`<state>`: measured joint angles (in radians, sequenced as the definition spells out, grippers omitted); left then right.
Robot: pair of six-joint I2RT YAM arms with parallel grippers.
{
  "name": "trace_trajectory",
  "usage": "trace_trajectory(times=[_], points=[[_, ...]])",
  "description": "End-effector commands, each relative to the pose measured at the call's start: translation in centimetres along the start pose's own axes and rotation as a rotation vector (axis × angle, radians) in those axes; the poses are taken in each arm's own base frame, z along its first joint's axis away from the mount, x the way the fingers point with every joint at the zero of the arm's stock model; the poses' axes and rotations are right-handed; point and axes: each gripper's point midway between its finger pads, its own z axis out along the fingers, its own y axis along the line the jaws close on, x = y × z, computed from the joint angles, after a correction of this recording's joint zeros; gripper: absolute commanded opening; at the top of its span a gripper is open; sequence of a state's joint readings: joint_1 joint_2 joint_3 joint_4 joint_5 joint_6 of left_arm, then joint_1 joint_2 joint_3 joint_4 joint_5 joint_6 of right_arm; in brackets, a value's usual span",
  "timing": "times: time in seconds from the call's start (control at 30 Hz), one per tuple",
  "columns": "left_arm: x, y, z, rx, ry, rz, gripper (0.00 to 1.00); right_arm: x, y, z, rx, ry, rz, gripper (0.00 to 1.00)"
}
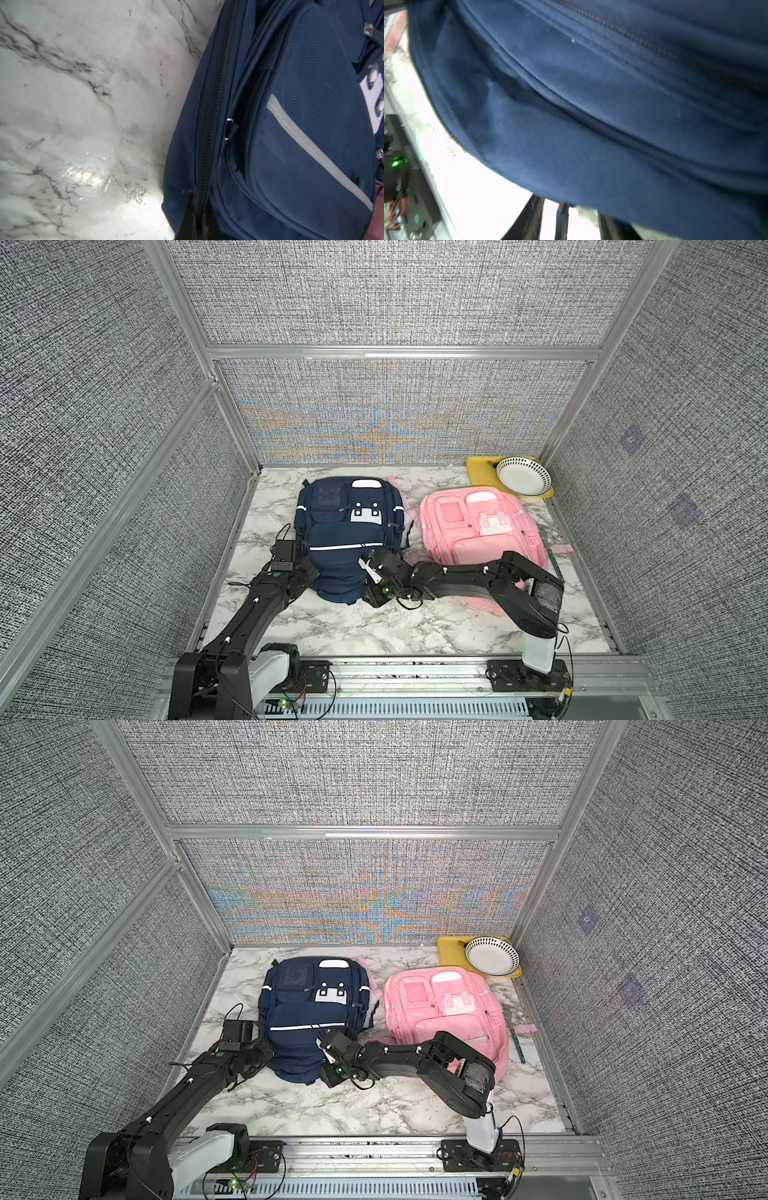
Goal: Zip up the backpack
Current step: Zip the zipper on the backpack.
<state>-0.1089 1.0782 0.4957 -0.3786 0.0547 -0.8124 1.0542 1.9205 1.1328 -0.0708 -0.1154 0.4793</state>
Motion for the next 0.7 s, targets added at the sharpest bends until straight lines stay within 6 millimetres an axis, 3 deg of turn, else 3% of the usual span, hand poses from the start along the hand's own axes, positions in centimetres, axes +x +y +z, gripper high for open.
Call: trace_trajectory(times=[0.0,0.23,0.53,0.67], points=[[-0.1,-0.7,-0.1,0.04,-0.005,0.011,0.0,-0.8,-0.9,-0.1,0.083,-0.024,-0.006,0.44],[0.0,-0.6,-0.3,0.041,-0.01,0.011,0.0,-1.2,-1.6,-0.6,0.158,-0.011,-0.042,0.34],[0.2,-0.1,-0.4,0.026,-0.012,0.013,0.0,-2.0,-2.2,-0.7,0.213,-0.006,-0.105,0.01],[0.3,0.4,-0.5,0.013,-0.022,0.002,0.0,-1.7,-2.6,-0.8,0.218,-0.001,-0.113,0.0]])
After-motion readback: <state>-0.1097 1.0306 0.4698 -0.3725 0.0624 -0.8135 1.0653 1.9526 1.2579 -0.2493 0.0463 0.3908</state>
